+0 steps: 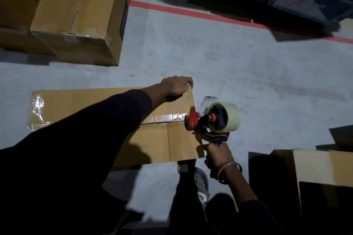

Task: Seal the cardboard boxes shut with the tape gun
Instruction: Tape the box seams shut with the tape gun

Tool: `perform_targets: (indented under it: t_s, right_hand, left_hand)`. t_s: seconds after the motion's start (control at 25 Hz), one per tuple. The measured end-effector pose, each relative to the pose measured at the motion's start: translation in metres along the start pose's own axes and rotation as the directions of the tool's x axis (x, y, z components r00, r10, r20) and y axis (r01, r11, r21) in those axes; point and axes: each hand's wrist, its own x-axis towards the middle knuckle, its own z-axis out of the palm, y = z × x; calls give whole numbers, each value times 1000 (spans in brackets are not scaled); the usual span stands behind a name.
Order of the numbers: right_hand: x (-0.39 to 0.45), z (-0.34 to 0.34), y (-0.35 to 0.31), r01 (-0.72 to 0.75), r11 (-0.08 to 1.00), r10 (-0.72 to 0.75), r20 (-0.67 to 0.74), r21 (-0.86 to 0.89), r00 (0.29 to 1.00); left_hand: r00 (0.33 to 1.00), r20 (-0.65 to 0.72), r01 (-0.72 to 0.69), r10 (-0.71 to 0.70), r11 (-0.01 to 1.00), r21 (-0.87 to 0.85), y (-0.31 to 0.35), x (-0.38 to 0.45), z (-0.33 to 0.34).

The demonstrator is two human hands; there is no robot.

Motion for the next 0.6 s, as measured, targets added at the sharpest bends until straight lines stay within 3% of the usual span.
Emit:
perform_targets:
  t_s: [0.12,0.32,0.6]
  right_hand:
    - [-3,0,1,3,1000,-3,-16,7,1000]
    - [-5,4,-2,-1,999,2,-12,53,1000]
    - [-5,-1,6,-2,1000,2,0,-23,1000]
  left_hand:
    - [997,36,65,-62,994,-87,4,-3,2]
    - [993,-25,121,-119,984,133,12,-6,15]
    - [982,-130,157,-136,972,176,23,-4,25]
